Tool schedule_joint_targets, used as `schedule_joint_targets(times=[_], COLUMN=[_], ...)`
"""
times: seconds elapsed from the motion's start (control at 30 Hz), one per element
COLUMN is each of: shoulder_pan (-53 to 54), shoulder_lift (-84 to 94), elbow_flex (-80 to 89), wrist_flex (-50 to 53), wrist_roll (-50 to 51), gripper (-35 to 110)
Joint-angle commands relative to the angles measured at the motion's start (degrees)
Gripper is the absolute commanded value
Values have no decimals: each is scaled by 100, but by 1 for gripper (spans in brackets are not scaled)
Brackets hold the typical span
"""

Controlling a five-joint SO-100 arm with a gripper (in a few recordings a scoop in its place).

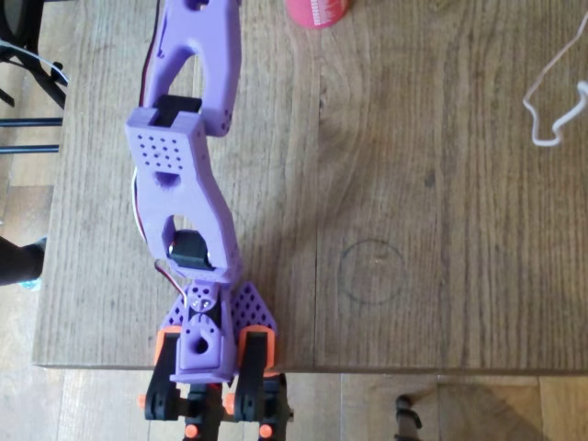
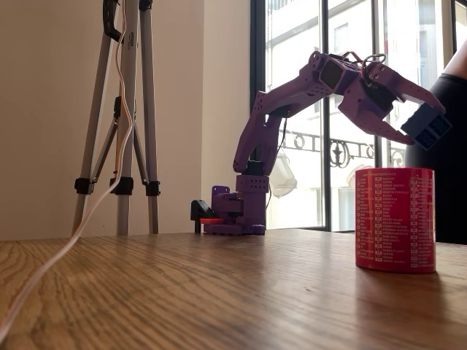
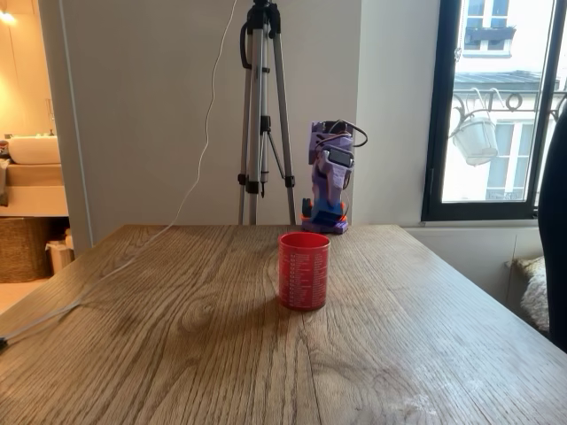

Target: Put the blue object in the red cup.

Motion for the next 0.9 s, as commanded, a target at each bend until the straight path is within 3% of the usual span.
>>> schedule_joint_targets(times=[0.0, 0.87], shoulder_pan=[457, 413], shoulder_lift=[193, 299], elbow_flex=[-308, -308], wrist_flex=[18, 615], wrist_roll=[53, -97], gripper=[0, 0])
